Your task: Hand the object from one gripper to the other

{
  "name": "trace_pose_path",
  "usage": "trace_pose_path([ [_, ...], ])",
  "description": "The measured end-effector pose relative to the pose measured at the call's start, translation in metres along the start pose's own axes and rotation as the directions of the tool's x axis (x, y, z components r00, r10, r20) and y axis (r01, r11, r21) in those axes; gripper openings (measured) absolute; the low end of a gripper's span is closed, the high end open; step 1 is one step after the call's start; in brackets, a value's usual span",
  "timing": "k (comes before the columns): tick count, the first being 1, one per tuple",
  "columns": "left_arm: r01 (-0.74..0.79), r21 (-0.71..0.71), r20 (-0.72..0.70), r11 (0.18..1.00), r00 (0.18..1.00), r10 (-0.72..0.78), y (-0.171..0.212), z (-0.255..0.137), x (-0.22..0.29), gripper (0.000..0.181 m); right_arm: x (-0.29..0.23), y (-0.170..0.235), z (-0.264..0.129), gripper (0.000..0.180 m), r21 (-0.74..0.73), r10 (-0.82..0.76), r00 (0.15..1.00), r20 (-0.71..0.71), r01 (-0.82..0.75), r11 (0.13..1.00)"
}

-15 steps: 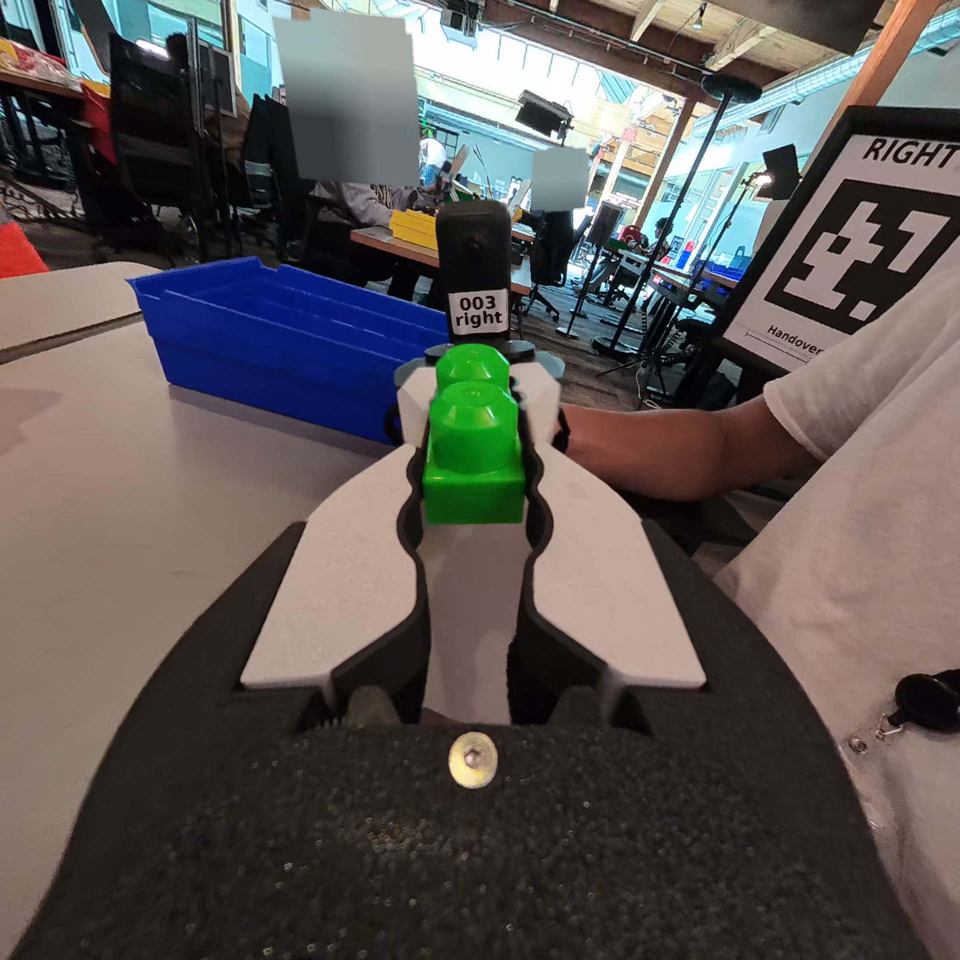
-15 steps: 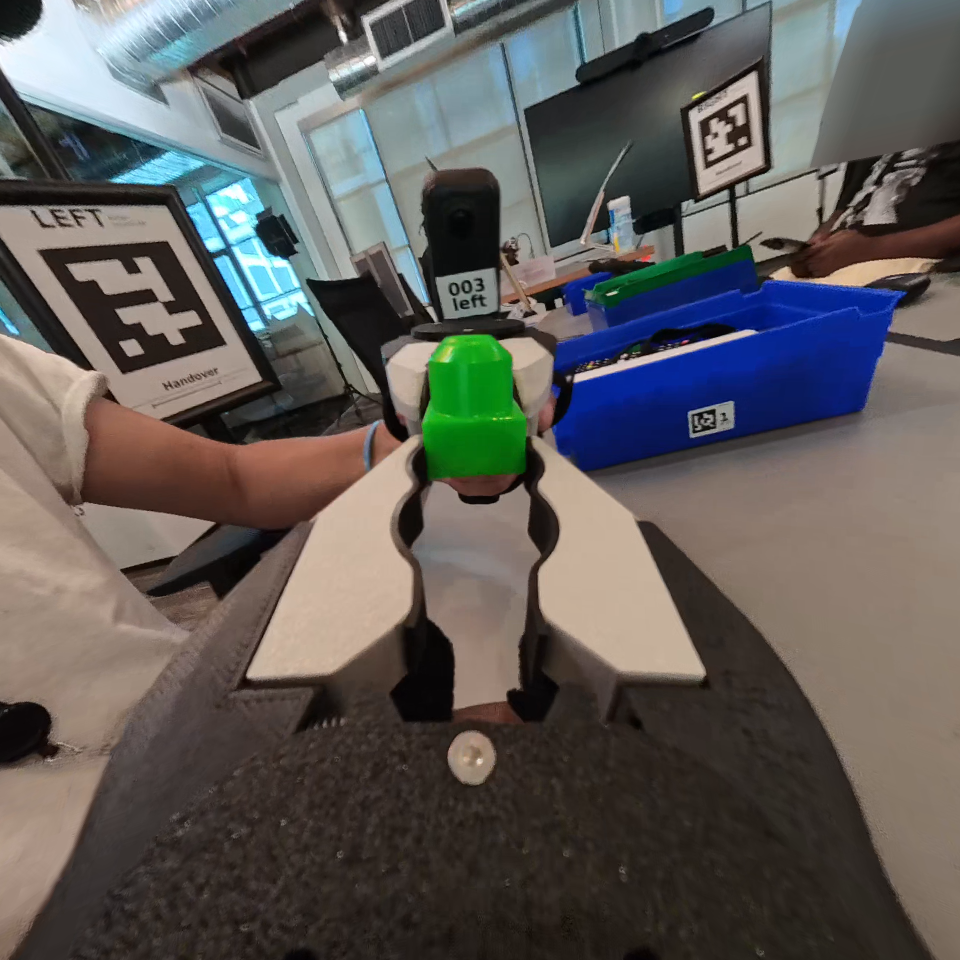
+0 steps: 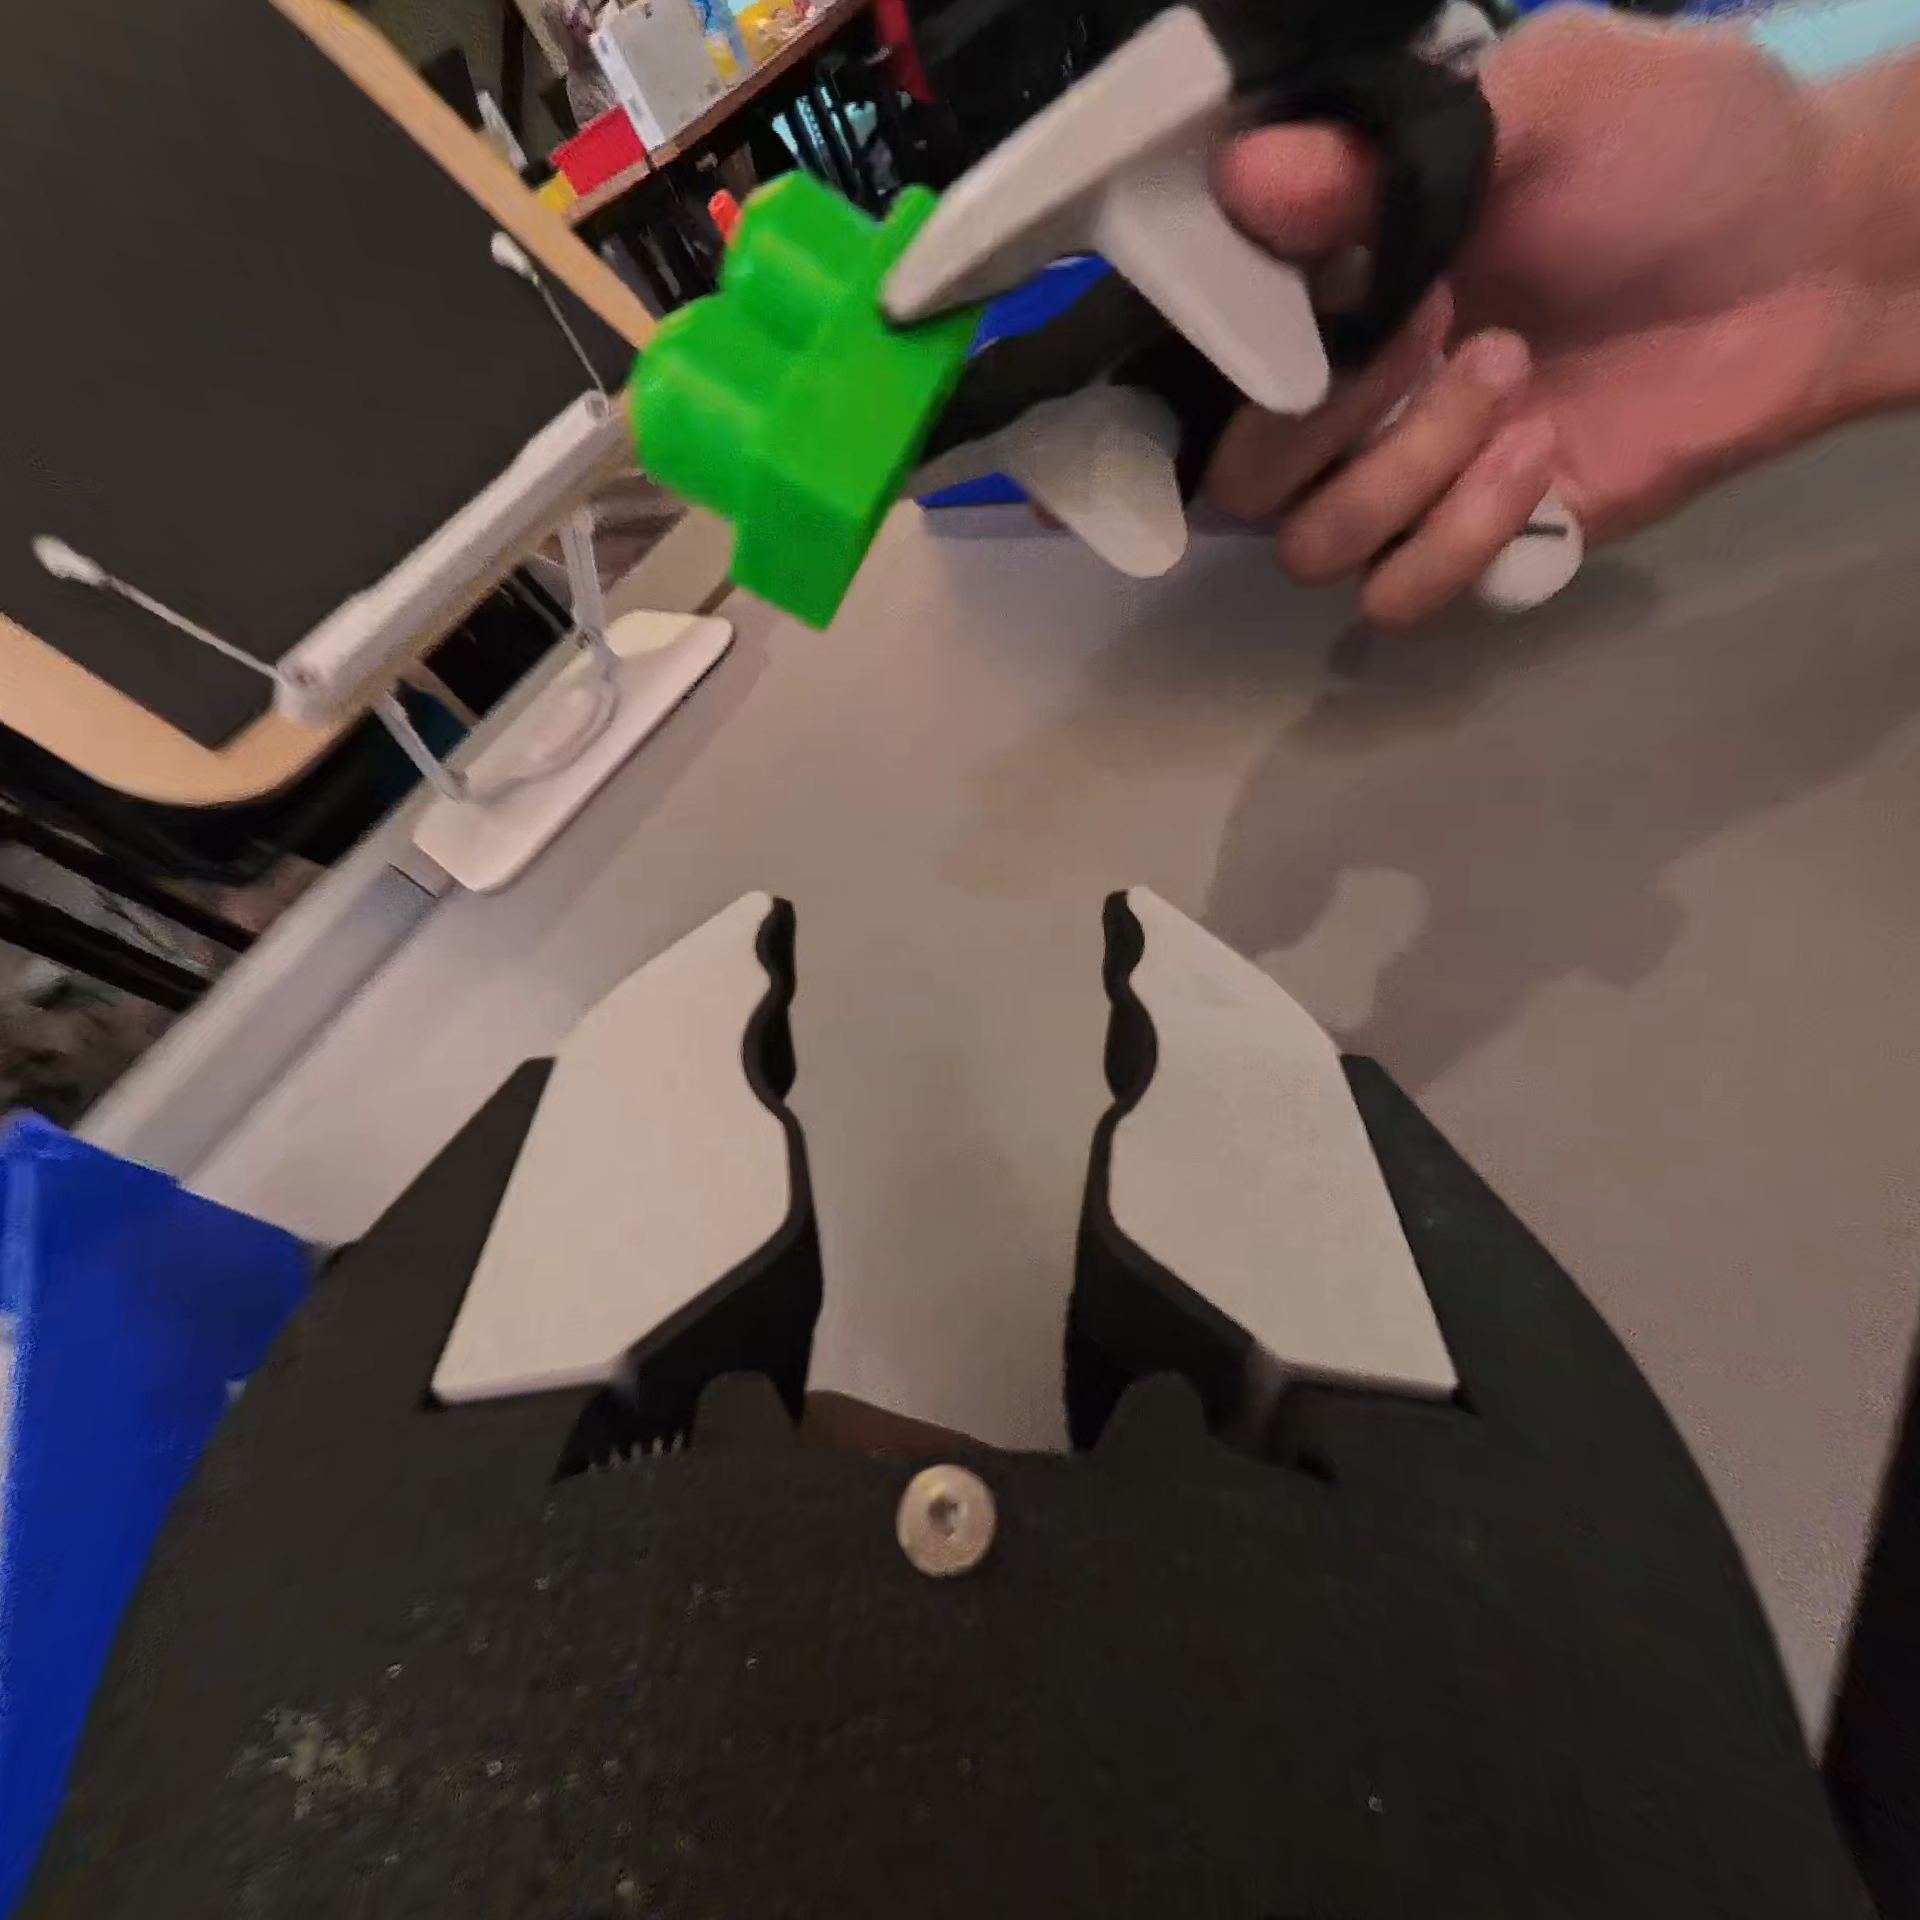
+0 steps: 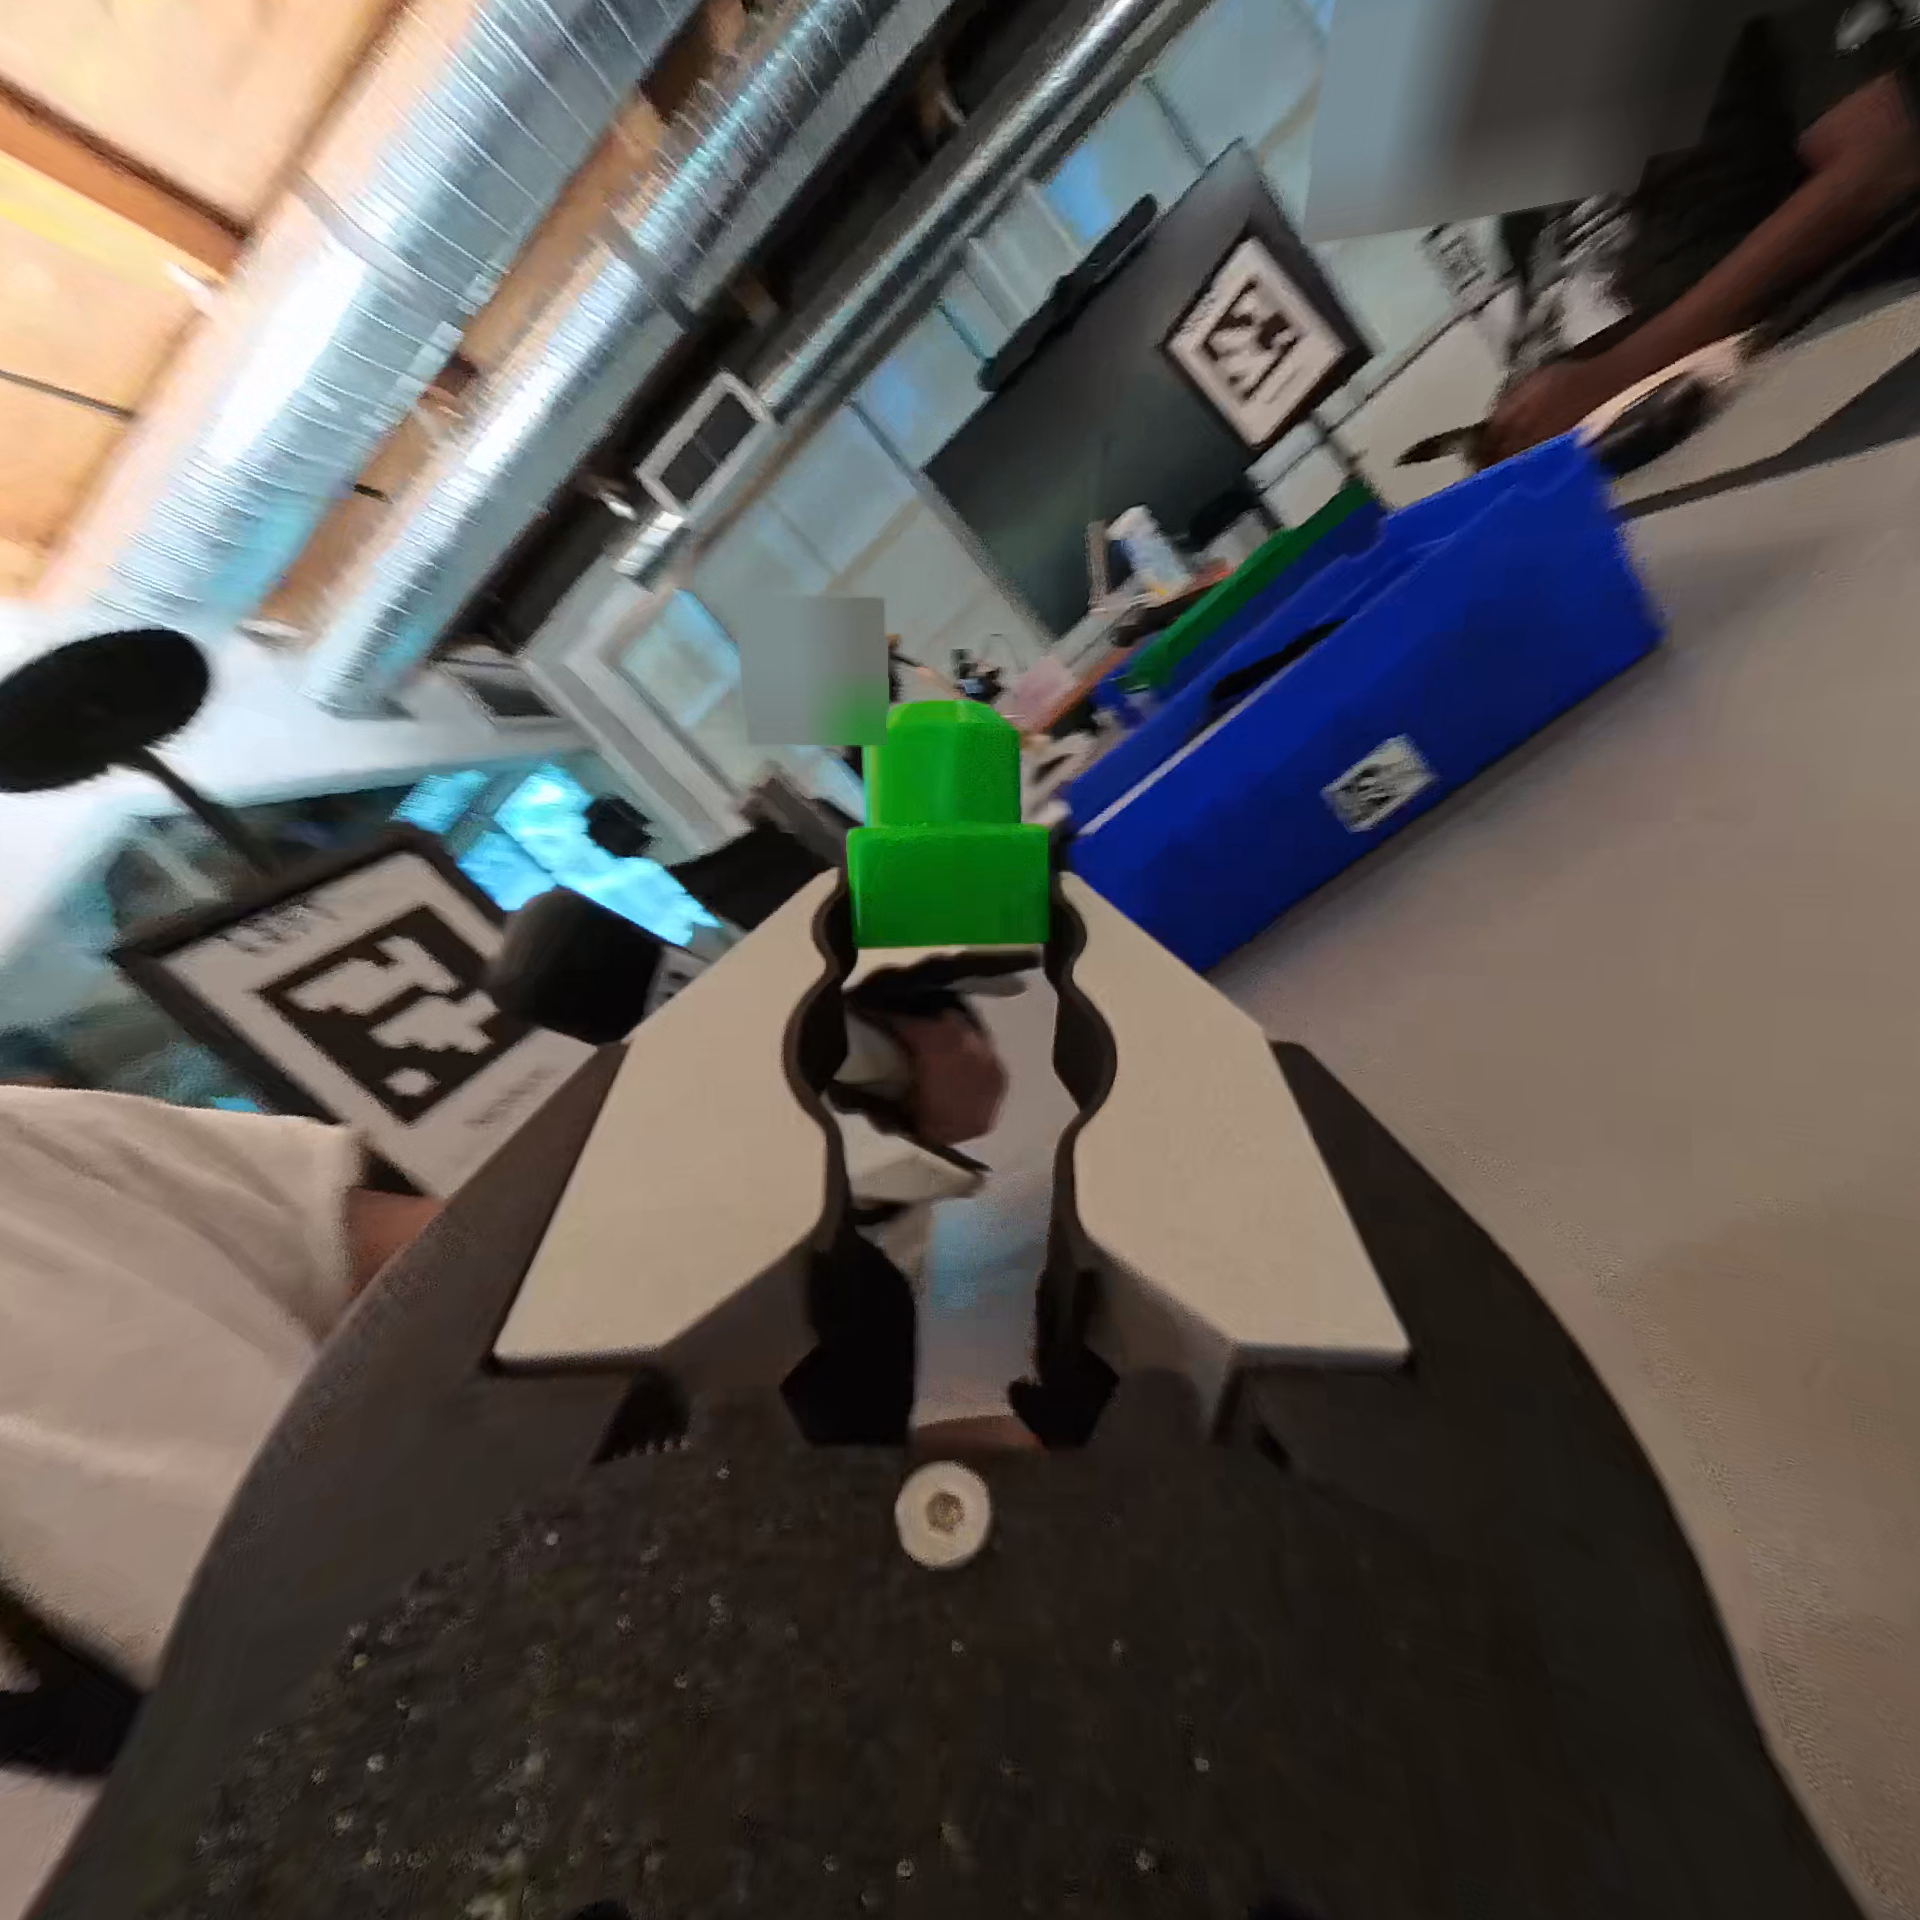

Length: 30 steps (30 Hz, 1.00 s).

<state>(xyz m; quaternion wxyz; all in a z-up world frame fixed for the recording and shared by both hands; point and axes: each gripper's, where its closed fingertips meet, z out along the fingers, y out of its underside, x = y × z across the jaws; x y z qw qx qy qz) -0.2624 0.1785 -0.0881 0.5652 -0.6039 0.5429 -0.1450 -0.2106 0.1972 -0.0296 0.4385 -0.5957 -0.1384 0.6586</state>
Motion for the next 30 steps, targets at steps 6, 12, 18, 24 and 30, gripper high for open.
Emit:
trace_pose_path([
  [6, -0.085, 0.123, 0.122, 0.989, 0.99, 0.07, -0.017, -0.019, -0.026, 0.062, -0.014, 0.034, 0.027, 0.036, -0.13, 0.345, 0.924, 0.164, -0.326, 0.936],
  [12, -0.148, 0.156, 0.132, 0.977, 0.983, 0.128, -0.018, -0.018, -0.018, 0.053, -0.014, 0.057, 0.037, 0.036, -0.241, 0.536, 0.822, 0.192, -0.49, 0.838],
  [18, -0.114, 0.157, 0.1, 0.981, 0.99, 0.099, -0.015, -0.019, -0.021, 0.043, -0.012, 0.061, 0.037, 0.036, -0.261, 0.523, 0.833, 0.181, -0.472, 0.842],
  [24, -0.181, 0.097, 0.172, 0.979, 0.972, 0.163, -0.01, -0.016, -0.026, 0.042, 0.001, 0.06, 0.033, 0.042, -0.243, 0.364, 0.926, 0.097, -0.333, 0.911],
  [30, -0.255, -0.081, 0.359, 0.963, 0.894, 0.267, 0.013, -0.017, -0.058, 0.042, 0.038, 0.045, 0.02, 0.09, -0.271, -0.264, 0.909, -0.322, 0.179, 0.946],
])
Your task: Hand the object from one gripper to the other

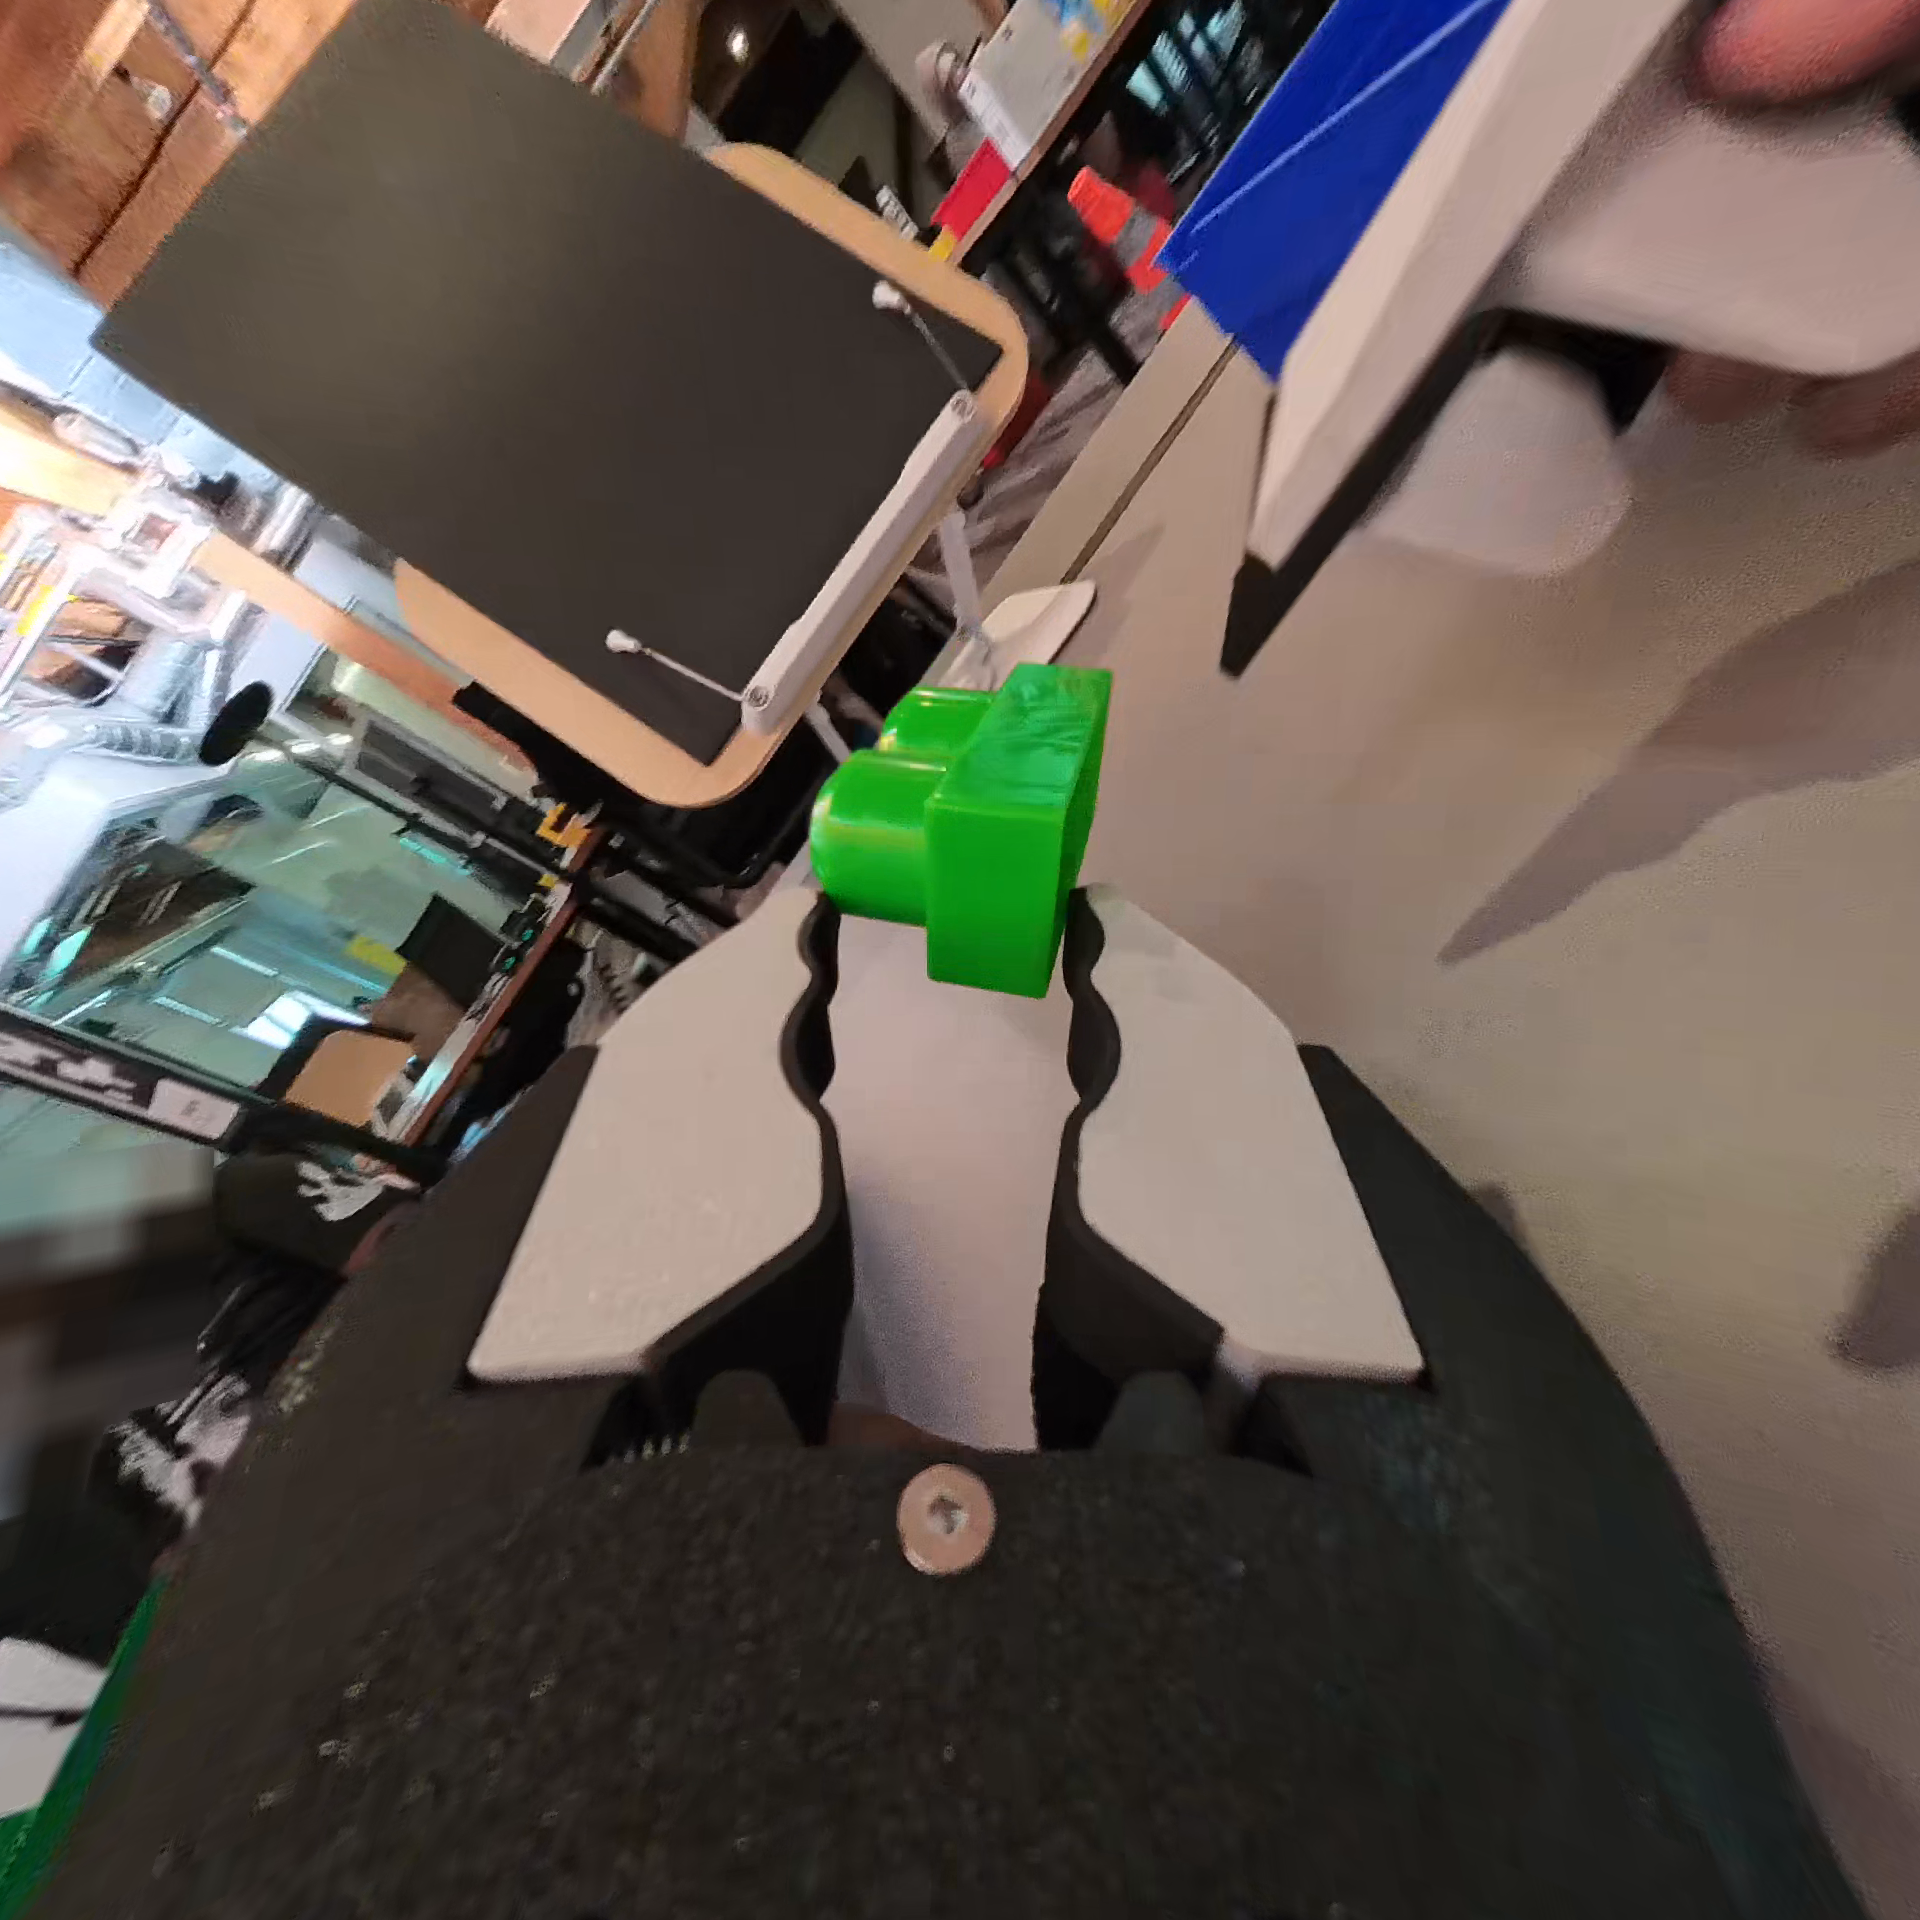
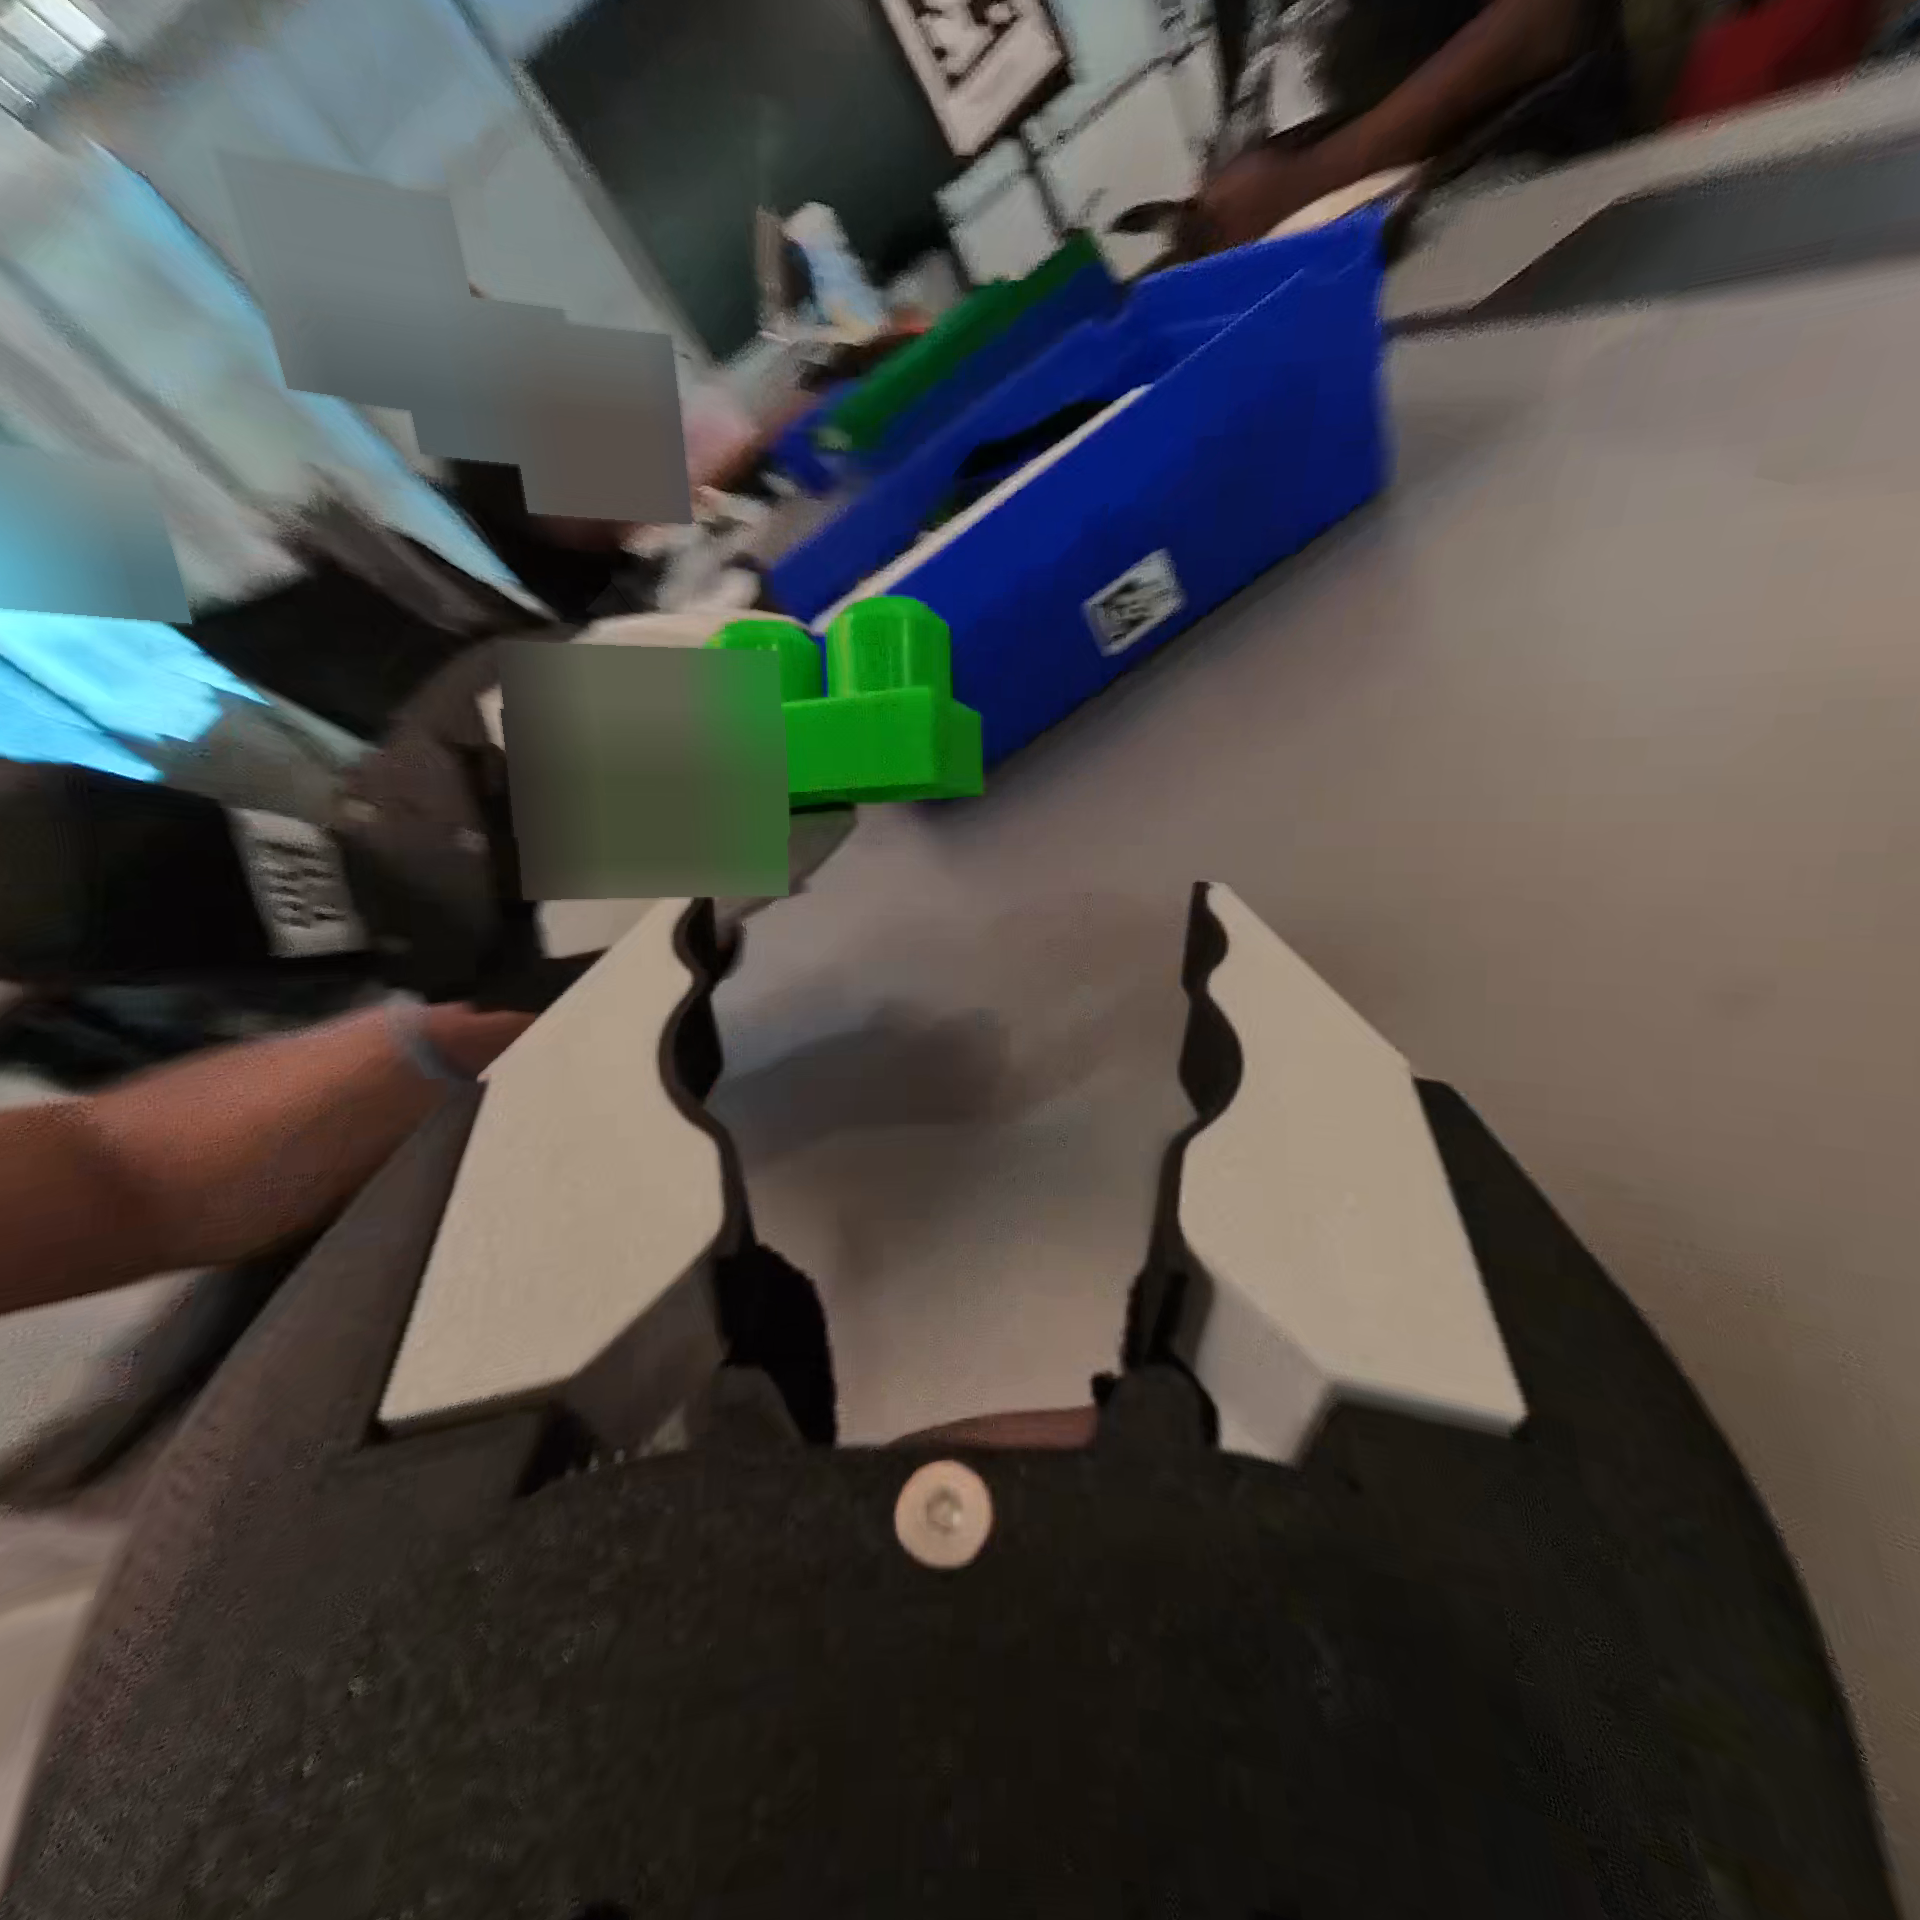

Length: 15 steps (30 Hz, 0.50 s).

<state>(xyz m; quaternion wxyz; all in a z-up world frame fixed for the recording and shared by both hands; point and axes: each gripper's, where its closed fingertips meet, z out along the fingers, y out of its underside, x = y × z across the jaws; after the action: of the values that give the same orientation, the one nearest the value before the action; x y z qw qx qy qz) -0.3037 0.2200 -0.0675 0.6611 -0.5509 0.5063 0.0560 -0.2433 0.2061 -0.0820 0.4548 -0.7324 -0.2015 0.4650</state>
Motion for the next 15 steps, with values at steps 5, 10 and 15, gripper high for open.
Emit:
trace_pose_path([
  [5, -0.129, -0.045, 0.043, 0.991, 0.99, 0.131, 0.002, 0.004, 0.01, 0.041, -0.017, 0.001, 0.02, 0.095, -0.021, -0.218, 0.957, -0.19, 0.218, 0.976],
  [10, -0.179, -0.051, 0.05, 0.983, 0.982, 0.181, -0.003, 0.004, 0.018, 0.042, -0.013, 0.008, 0.028, 0.093, -0.029, -0.147, 0.972, -0.182, 0.144, 0.989],
  [15, -0.195, -0.03, 0.045, 0.98, 0.979, 0.196, -0.008, 0.003, 0.026, 0.042, -0.017, 0.01, 0.027, 0.072, -0.036, -0.157, 0.98, -0.122, 0.154, 0.987],
])
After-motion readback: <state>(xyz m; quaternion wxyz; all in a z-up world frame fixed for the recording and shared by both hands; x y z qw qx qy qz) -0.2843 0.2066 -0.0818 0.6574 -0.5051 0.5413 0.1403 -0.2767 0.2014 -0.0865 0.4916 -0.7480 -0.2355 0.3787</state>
